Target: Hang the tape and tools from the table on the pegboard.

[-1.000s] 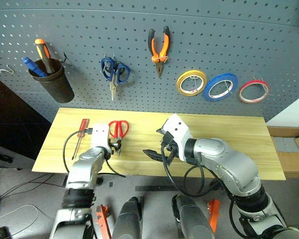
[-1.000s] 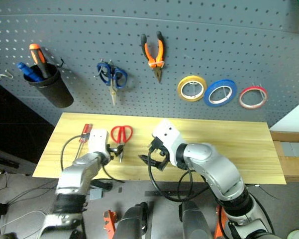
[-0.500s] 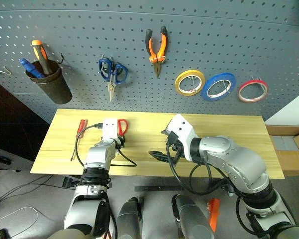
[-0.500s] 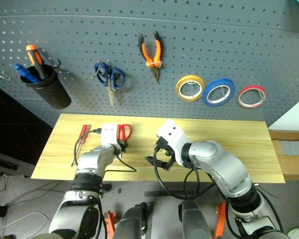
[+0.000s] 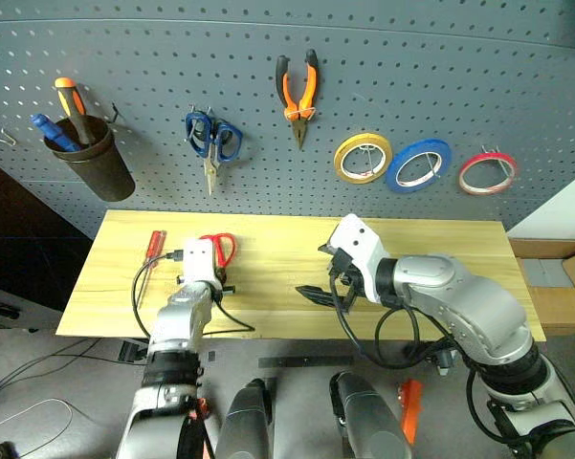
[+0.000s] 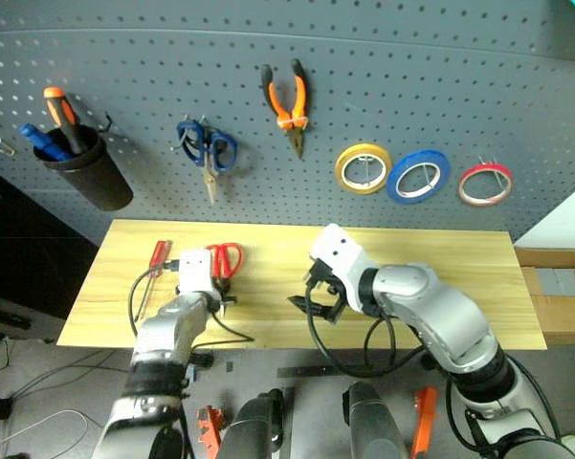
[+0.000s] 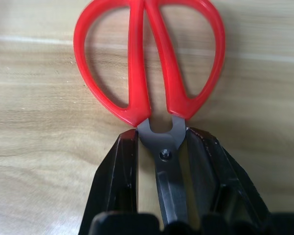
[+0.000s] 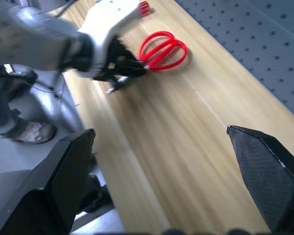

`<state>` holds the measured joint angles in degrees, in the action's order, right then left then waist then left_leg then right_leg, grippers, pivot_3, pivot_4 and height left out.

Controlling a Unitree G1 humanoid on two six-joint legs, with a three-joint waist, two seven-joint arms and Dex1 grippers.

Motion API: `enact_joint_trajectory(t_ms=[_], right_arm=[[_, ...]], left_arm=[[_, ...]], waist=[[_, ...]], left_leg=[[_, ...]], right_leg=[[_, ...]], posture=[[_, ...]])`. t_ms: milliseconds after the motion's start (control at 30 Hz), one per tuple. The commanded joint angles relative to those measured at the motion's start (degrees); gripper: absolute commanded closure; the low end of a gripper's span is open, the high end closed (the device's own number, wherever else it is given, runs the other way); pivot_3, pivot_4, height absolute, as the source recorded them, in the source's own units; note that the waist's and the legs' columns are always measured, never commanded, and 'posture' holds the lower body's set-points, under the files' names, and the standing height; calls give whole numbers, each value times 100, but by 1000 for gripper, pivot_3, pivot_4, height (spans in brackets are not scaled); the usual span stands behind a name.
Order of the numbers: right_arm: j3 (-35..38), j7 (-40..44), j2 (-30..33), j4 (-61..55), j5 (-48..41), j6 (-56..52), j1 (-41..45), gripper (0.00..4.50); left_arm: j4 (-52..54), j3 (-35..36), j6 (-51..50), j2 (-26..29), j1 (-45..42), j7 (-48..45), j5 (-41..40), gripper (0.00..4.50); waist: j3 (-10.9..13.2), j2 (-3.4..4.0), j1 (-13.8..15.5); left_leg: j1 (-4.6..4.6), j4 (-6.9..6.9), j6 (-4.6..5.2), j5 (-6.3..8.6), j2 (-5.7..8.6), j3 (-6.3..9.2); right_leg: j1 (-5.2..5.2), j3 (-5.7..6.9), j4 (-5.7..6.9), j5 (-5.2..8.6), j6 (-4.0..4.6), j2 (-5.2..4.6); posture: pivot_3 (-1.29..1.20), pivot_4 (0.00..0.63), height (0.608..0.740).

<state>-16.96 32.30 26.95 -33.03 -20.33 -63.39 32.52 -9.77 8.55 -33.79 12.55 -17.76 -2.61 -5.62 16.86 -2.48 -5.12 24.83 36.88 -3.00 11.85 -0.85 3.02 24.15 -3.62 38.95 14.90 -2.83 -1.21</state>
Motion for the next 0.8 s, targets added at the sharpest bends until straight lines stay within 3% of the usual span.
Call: enact_joint_trajectory(t_ms=[33,267,400,800], right_arm=[[317,126,178,-509,-113,353,-39,0],[783,494,327,-903,-464,1207,-429,0],[837,632,418,-845,-554,1416,-444,0],[852,463,427,-260,-399,1932,-196,0]], left_arm=[[1045,-138,674,218,562,-291,120,3419],[2633,-511,2466,856,1905,-1048,503,3419],[3181,-406,3144,1154,2251,-1223,652,3419],[3558,33,3238,1199,1301,-977,807,3419]], waist=[[0,0,3],[0,0,4],[1,0,8],[1,0,29]], left_leg=[[1,0,0,0,1,1],[1,-1,1,0,1,-8],[-1,-4,1,0,-20,-12],[0,-1,2,0,7,-15]], right_leg=[[0,1,-2,0,0,0],[-2,-6,-9,1,-1,-2],[-2,-10,-9,2,0,-3],[-2,-9,-12,3,-1,5]], posture=[[-165,279,740],[-154,277,740],[-144,272,740],[-117,261,740]])
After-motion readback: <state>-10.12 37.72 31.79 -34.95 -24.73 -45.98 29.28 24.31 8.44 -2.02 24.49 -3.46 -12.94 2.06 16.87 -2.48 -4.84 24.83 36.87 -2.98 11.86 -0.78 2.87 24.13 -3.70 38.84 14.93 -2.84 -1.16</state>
